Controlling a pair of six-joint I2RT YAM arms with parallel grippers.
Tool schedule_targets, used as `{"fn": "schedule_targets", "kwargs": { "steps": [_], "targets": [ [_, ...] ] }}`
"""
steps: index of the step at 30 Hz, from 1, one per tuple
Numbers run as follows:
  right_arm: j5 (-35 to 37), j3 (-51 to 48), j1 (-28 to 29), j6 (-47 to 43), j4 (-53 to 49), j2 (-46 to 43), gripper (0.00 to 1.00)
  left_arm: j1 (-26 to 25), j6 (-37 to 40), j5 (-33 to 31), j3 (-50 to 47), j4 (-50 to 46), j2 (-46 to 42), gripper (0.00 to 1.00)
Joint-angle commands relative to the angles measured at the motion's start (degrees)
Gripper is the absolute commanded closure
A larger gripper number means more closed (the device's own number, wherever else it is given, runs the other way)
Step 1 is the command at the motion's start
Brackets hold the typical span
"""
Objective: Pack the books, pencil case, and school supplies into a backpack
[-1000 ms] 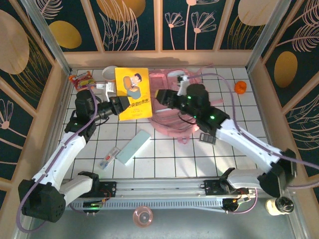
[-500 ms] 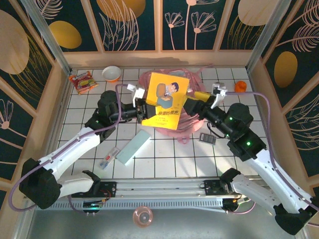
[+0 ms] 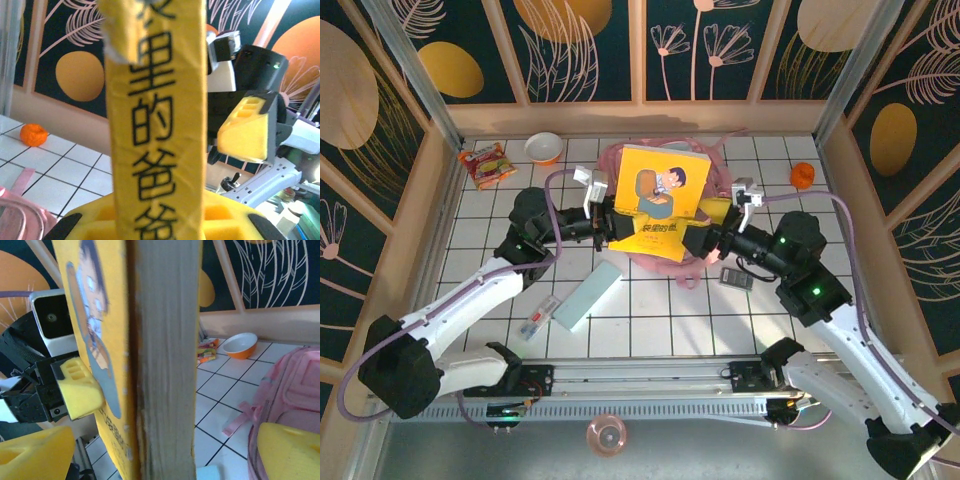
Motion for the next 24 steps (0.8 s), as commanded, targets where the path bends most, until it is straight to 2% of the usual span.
{"fn": "schedule_targets", "kwargs": {
  "steps": [1,6,7,9,11,12,13,14,16,18,21,24],
  "targets": [
    [-6.42,-0.87,-0.59,1.63,4.38,0.86,0.06,-0.55,-4.82,2.16,-0.49,13.86,0.4,1.0],
    [-16.57,-3.3,-0.71,3.99,11.78,2.13,0.08,-1.21,-6.24,1.72,-0.45,15.63,1.58,1.0],
    [-17.51,-3.81,-0.71,4.24,13.0,1.92,0.1,-1.21,-6.24,1.13,-0.65,15.63,1.54,1.0],
    [-18.72,-4.61,-0.72,4.24,15.07,1.39,0.2,-1.16,-6.15,0.37,-0.93,15.72,1.65,1.0],
    [-18.76,-4.95,-0.79,3.73,15.85,1.0,0.51,-1.19,-5.99,-0.09,-0.98,15.31,1.76,0.99],
    [-17.96,-4.75,-0.76,3.34,15.68,0.82,0.78,-1.16,-5.67,-0.48,-1.13,14.84,1.69,0.94],
    [-17.16,-4.58,-0.88,2.55,15.34,0.49,1.0,-1.16,-4.8,-1.17,-1.2,13.8,1.44,0.86],
    [-16.88,-4.47,-0.81,1.55,14.77,0.01,1.0,-1.16,-3.62,-1.82,-1.2,12.25,1.14,0.78],
    [-15.51,-3.92,-0.86,-1.77,12.27,-1.13,1.0,-1.16,1.42,-5.74,-0.91,4.68,-0.67,0.54],
    [-11.47,-2.91,-0.85,-6.02,7.33,-2.44,1.0,-1.21,9.54,-10.11,0.51,-6.53,-2.96,0.39],
    [-5.13,-0.49,-0.81,-15.27,-2.89,-3.4,1.0,-1.2,23.06,-19.13,3.19,-23.55,-6.94,0.28],
    [-0.89,1.32,-0.87,-26.62,-11.9,-3.03,1.0,-1.17,35.03,-26.43,5.74,-34.86,-10.33,0.22]
  ]
}}
